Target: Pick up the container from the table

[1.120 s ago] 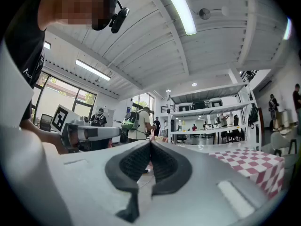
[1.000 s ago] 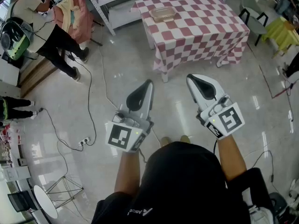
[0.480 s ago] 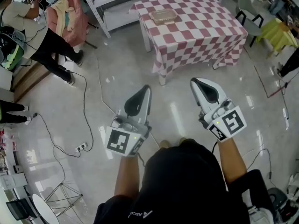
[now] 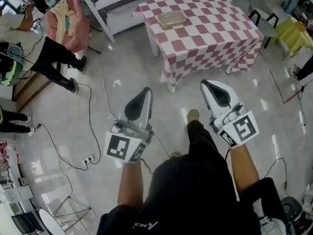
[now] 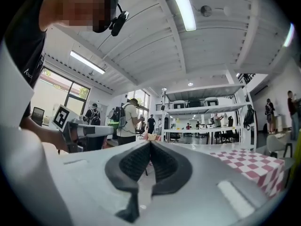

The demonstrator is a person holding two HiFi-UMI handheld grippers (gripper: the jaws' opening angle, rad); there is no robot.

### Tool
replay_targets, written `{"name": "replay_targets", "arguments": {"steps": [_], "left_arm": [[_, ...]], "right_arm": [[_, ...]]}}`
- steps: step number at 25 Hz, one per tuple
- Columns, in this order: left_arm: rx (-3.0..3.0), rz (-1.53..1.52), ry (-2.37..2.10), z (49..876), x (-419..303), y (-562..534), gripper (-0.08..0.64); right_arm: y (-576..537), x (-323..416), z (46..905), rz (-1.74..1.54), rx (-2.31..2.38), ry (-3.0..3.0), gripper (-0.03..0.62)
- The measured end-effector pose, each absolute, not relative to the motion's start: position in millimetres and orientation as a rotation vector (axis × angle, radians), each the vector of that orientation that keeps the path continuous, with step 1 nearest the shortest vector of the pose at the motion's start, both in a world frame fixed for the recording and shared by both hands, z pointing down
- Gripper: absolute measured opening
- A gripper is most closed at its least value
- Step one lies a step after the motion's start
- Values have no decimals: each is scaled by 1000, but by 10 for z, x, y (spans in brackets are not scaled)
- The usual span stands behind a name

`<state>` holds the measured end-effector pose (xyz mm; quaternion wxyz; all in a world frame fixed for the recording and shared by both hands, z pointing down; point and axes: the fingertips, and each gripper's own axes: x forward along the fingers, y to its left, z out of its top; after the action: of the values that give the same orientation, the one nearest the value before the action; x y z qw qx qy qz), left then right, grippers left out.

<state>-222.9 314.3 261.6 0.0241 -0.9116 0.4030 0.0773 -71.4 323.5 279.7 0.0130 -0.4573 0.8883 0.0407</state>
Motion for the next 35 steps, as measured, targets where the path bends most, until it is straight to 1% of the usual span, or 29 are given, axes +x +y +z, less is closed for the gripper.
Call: {"name": "replay_targets", "arguments": {"steps": [10, 18, 26, 35], "left_arm": [[-2794, 121, 1326, 2644, -1514, 1348, 9], [-2750, 63, 1455, 2726, -1043, 40, 9], [-2762, 1, 1545, 2988, -1021, -778, 9], [-2833, -91, 1573, 3464, -1216, -1721, 11]], "right_arm": [[1318, -34, 2723, 242, -1355, 2813, 3], [-17, 427, 2868, 213, -1255, 2894, 3], [-863, 495, 3076, 189, -1264, 2940, 3], [-1624, 254, 3228, 230, -1327, 2971, 3]]}}
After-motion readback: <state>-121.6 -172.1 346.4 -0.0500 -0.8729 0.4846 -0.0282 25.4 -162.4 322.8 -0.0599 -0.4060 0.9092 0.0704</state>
